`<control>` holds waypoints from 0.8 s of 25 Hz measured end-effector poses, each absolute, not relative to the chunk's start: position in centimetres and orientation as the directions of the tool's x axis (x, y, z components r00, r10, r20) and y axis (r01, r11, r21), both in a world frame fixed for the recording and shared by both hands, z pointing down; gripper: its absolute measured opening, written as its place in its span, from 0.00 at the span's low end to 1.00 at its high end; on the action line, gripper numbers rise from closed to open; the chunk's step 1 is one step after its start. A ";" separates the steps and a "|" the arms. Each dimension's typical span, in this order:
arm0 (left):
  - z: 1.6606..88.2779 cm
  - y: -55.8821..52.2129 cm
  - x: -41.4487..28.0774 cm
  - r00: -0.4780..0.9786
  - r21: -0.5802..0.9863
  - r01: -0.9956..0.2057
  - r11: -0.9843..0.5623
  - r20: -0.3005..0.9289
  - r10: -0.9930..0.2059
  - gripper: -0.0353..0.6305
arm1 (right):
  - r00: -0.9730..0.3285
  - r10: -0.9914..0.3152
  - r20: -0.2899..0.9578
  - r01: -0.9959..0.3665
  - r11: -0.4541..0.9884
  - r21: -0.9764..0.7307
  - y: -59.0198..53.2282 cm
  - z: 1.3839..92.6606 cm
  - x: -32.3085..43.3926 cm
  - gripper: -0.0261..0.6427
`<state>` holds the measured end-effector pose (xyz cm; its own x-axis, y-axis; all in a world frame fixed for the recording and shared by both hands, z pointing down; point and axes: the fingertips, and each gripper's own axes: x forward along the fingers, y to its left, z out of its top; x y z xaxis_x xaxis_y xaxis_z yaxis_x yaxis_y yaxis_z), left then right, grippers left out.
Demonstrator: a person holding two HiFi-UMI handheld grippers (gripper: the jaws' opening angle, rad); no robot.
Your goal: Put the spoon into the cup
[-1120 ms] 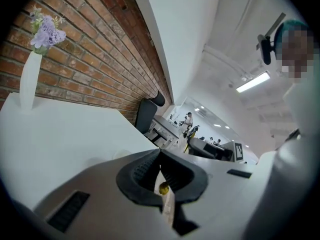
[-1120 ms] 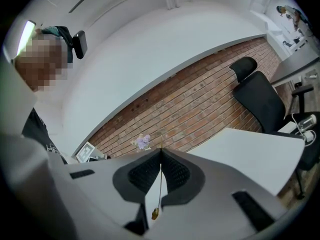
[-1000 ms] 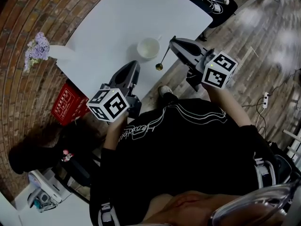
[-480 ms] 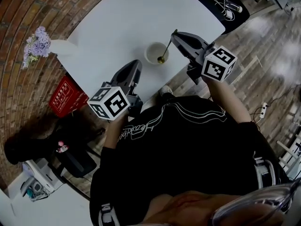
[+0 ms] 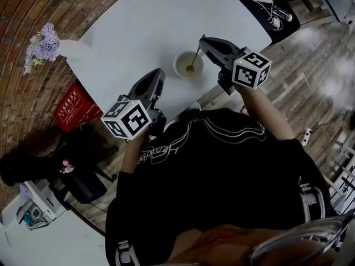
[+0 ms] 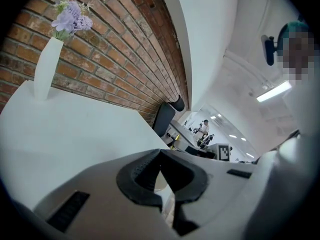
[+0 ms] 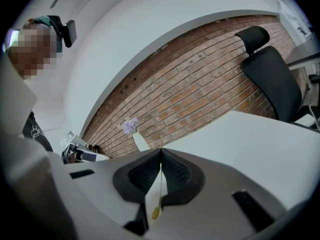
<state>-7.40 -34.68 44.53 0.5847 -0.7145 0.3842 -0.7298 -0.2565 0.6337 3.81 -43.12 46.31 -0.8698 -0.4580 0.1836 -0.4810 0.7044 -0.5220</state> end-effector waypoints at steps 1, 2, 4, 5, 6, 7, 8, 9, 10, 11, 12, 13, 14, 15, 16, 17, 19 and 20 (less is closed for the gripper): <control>44.7 -34.7 -7.6 0.580 0.635 -0.731 -0.249 0.386 -0.717 0.06 | -0.872 -0.452 0.189 -0.479 0.705 -0.523 -43.2 46.7 3.7 0.04; 44.9 -34.8 -7.7 0.577 0.636 -0.732 -0.244 0.387 -0.720 0.06 | -0.873 -0.448 0.195 -0.479 0.704 -0.524 -43.2 47.2 3.6 0.04; 45.2 -35.0 -7.8 0.572 0.637 -0.733 -0.238 0.388 -0.723 0.06 | -0.871 -0.446 0.206 -0.483 0.698 -0.528 -43.5 48.0 3.6 0.04; 45.3 -35.1 -7.8 0.570 0.637 -0.734 -0.236 0.388 -0.724 0.06 | -0.869 -0.447 0.212 -0.487 0.695 -0.530 -43.5 48.4 3.6 0.04; 45.4 -35.1 -7.9 0.569 0.637 -0.734 -0.234 0.389 -0.725 0.06 | -0.868 -0.448 0.216 -0.489 0.692 -0.531 -43.6 48.7 3.6 0.04; 45.6 -35.2 -7.9 0.567 0.638 -0.735 -0.231 0.390 -0.725 0.06 | -0.867 -0.447 0.219 -0.490 0.690 -0.533 -43.6 49.0 3.6 0.04; 45.8 -35.2 -7.9 0.566 0.639 -0.735 -0.227 0.393 -0.725 0.06 | -0.868 -0.444 0.221 -0.489 0.690 -0.534 -43.5 49.2 3.6 0.04; 45.9 -35.2 -8.0 0.564 0.641 -0.734 -0.222 0.395 -0.726 0.06 | -0.870 -0.439 0.225 -0.487 0.691 -0.534 -43.5 49.4 3.5 0.04; 46.1 -35.3 -8.1 0.562 0.643 -0.734 -0.217 0.397 -0.726 0.06 | -0.871 -0.434 0.230 -0.487 0.694 -0.531 -43.4 49.7 3.5 0.04; 46.3 -35.3 -8.1 0.560 0.645 -0.734 -0.213 0.398 -0.727 0.06 | -0.870 -0.431 0.238 -0.488 0.696 -0.526 -43.4 49.9 3.4 0.04; 46.4 -35.4 -8.2 0.558 0.645 -0.734 -0.210 0.398 -0.728 0.06 | -0.869 -0.430 0.243 -0.491 0.699 -0.519 -43.4 50.1 3.3 0.04; 46.5 -35.5 -8.3 0.557 0.646 -0.735 -0.209 0.399 -0.729 0.06 | -0.869 -0.430 0.247 -0.493 0.702 -0.514 -43.4 50.2 3.3 0.04; 46.6 -35.5 -8.3 0.556 0.646 -0.735 -0.207 0.399 -0.729 0.06 | -0.869 -0.429 0.248 -0.493 0.703 -0.512 -43.4 50.3 3.4 0.04; 46.7 -35.5 -8.2 0.555 0.647 -0.735 -0.204 0.400 -0.729 0.06 | -0.869 -0.428 0.248 -0.492 0.702 -0.514 -43.3 50.5 3.4 0.04; 46.9 -35.5 -8.3 0.553 0.647 -0.735 -0.201 0.402 -0.729 0.06 | -0.869 -0.427 0.248 -0.492 0.700 -0.518 -43.3 50.7 3.4 0.04; 47.1 -35.5 -8.3 0.552 0.647 -0.736 -0.198 0.405 -0.729 0.06 | -0.869 -0.428 0.249 -0.493 0.697 -0.520 -43.3 51.0 3.3 0.04; 47.5 -35.7 -8.3 0.551 0.648 -0.736 -0.194 0.407 -0.728 0.06 | -0.865 -0.433 0.255 -0.500 0.694 -0.518 -43.4 51.5 3.3 0.04; 47.7 -35.8 -8.3 0.552 0.650 -0.735 -0.194 0.408 -0.727 0.06 | -0.862 -0.435 0.259 -0.505 0.694 -0.514 -43.4 51.7 3.3 0.04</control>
